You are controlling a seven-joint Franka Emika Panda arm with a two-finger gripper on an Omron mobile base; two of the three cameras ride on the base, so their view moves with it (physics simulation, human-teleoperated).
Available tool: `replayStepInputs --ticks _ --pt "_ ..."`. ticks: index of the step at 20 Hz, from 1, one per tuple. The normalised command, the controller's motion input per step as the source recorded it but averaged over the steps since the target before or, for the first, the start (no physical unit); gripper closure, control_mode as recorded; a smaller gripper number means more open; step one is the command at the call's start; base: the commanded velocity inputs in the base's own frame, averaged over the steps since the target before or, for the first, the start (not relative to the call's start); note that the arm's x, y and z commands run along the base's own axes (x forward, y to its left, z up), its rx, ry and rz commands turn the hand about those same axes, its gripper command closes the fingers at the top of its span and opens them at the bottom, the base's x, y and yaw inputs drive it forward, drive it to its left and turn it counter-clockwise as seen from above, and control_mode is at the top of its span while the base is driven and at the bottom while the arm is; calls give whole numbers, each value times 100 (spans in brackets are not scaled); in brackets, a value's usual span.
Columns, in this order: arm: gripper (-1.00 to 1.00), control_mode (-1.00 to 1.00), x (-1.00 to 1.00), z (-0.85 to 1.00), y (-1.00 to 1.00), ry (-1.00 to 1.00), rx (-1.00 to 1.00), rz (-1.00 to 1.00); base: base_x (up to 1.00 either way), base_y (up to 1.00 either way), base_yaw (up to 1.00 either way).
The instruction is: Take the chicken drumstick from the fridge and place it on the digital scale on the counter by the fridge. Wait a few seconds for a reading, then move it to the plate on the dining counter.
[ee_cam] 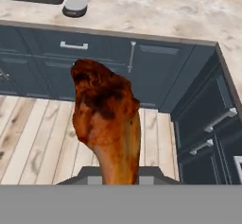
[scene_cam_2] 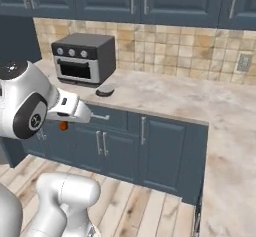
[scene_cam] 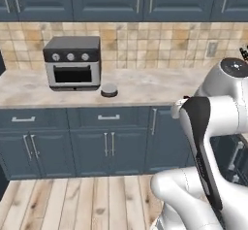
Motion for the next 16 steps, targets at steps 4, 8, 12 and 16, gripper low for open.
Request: replayStepInputs --ticks 4,8,12,16 --pt "100 100 0 0 0 0 0 0 86 63 -13" --pt "100 100 0 0 0 0 0 0 85 50 -16" --pt "100 100 0 0 0 0 0 0 83 25 -18" --pt "100 100 0 0 0 0 0 0 70 17 -19"
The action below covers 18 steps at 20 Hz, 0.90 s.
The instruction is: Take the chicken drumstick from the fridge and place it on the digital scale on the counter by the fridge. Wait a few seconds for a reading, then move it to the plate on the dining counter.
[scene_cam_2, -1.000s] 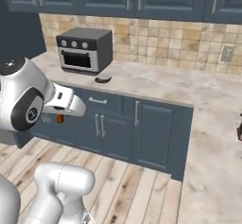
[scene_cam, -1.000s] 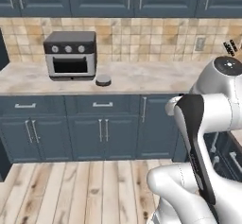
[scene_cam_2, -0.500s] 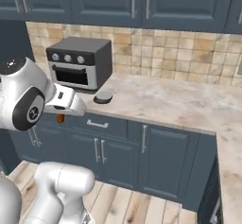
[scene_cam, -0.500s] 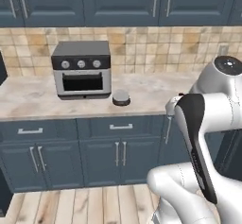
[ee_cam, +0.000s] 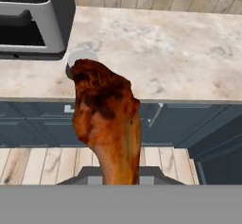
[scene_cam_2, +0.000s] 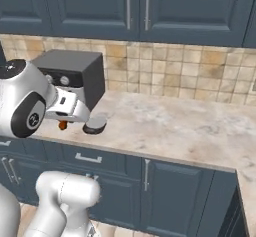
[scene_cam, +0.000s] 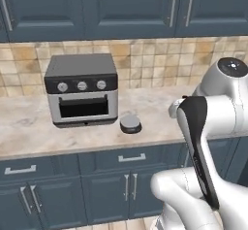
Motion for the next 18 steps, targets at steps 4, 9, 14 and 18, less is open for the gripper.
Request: replayStepInputs --ticks 4,9,14,18 --pt "100 100 0 0 0 0 0 0 39 29 -19" --pt "100 100 0 0 0 0 0 0 21 66 -16" --pt "100 100 0 0 0 0 0 0 77 35 -13" --pt "100 100 0 0 0 0 0 0 75 0 -3"
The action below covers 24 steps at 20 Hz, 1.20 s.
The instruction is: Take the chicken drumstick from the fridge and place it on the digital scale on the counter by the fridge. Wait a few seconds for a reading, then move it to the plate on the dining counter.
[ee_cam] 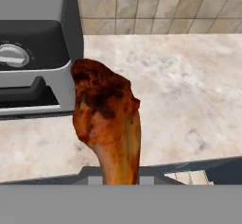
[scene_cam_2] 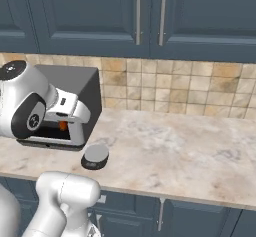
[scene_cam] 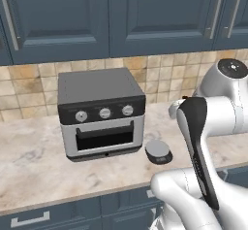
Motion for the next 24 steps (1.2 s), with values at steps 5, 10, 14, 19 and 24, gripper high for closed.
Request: replayStepInputs --ticks 5,10,14,19,24 --pt "100 100 0 0 0 0 0 0 6 0 0" --pt "100 100 0 0 0 0 0 0 0 0 0" --pt "100 100 0 0 0 0 0 0 0 0 0" --pt "100 100 0 0 0 0 0 0 0 0 0" --pt "100 -100 11 -13 0 1 2 0 0 0 0"
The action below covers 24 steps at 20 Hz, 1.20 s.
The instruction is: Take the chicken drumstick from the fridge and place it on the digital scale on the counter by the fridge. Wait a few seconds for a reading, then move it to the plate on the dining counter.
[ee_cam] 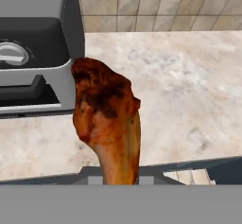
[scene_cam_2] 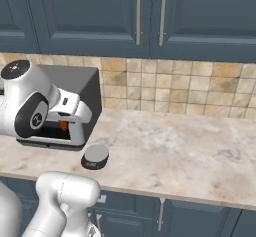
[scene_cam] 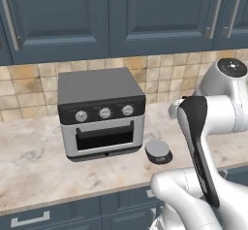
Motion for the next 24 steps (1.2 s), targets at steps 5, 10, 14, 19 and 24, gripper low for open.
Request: replayStepInputs --ticks 5,10,14,19,24 --pt "100 -100 26 -40 0 13 7 4 0 0 0" --pt "100 -100 8 -15 0 16 3 5 0 0 0" --pt "100 -100 19 -29 0 18 0 3 0 0 0" --pt "100 -100 50 -54 0 13 0 0 0 0 0" --pt "100 -100 42 -48 0 2 2 0 0 0 0"
